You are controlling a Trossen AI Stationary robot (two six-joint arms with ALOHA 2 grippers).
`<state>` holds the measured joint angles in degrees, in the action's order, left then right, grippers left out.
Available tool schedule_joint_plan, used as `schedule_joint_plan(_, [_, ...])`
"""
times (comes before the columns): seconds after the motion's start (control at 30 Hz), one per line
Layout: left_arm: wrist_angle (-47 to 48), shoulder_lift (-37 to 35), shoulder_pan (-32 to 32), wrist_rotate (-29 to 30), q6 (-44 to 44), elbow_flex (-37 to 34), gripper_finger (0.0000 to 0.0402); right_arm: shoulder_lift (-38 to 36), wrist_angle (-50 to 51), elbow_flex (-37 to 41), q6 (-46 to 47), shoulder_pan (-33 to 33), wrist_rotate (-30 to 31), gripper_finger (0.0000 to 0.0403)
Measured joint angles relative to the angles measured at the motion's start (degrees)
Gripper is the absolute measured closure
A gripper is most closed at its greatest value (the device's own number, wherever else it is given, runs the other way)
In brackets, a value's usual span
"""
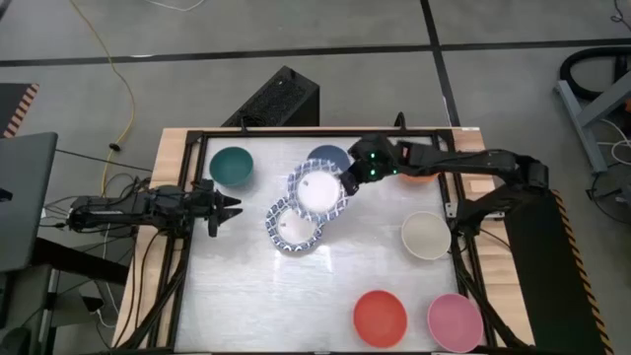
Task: Nest bowls inside each other
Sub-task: Stack the blue patterned bowl on top of the blue patterned bowl
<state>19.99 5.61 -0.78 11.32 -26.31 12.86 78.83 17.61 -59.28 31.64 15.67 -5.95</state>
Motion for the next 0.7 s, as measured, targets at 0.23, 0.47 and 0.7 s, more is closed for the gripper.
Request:
schedule_joint_plan(0.23, [-5.10, -0.02, 0.00, 2.04, 4.82, 0.06, 0.0246, 6.02, -5.67, 0.45, 0.36, -3.85, 0.80, 0.0395])
schedule_joint_plan(0.47, [-4.29, -0.02, 0.01, 5.54, 6.64, 0.06, 0.0246, 11.28, -8.51, 0.47, 0.47, -4.03, -0.68, 0.0395])
schedule_joint_plan(0.7, [-4.24, 0.00, 0.00, 5.73, 8.34, 0.07, 0.0246, 12.41, -12.99, 0.45, 1.37, -3.90, -3.00, 0.0395])
